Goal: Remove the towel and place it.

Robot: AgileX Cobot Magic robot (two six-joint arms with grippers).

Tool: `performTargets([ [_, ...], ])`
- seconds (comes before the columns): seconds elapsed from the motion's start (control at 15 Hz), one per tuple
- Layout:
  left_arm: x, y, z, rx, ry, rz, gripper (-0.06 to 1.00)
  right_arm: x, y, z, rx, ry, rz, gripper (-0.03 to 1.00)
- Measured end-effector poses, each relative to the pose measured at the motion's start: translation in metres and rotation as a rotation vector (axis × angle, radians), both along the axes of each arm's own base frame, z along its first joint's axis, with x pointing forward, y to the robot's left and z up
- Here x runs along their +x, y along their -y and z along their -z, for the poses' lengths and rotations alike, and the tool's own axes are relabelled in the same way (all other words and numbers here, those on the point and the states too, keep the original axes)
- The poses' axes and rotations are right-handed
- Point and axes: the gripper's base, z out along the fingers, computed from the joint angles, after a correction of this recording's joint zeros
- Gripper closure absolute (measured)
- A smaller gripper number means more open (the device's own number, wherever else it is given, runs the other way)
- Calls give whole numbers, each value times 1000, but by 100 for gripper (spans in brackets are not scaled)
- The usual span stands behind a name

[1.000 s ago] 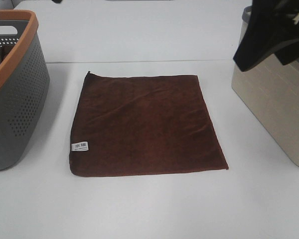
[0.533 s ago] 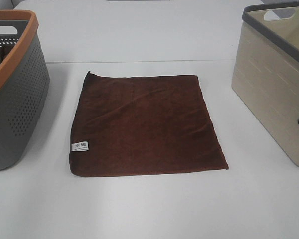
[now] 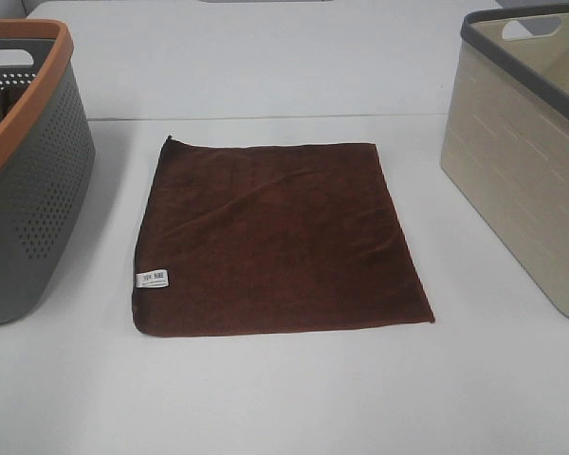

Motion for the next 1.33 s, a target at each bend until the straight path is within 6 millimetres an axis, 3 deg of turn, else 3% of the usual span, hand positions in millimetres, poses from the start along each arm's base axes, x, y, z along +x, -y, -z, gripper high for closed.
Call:
performTargets([
  [0.33,-37,-20,0,-57,224,55,9,-29,13,-7,75,218,-13,24],
  [0.6,-54,-24,-3,-110,325,109,9,-52,23,-8,135,376,-10,24],
  [1.33,-55,-25,-1,-88,337,133,9,-58,26,-8,140,430,-9,24],
])
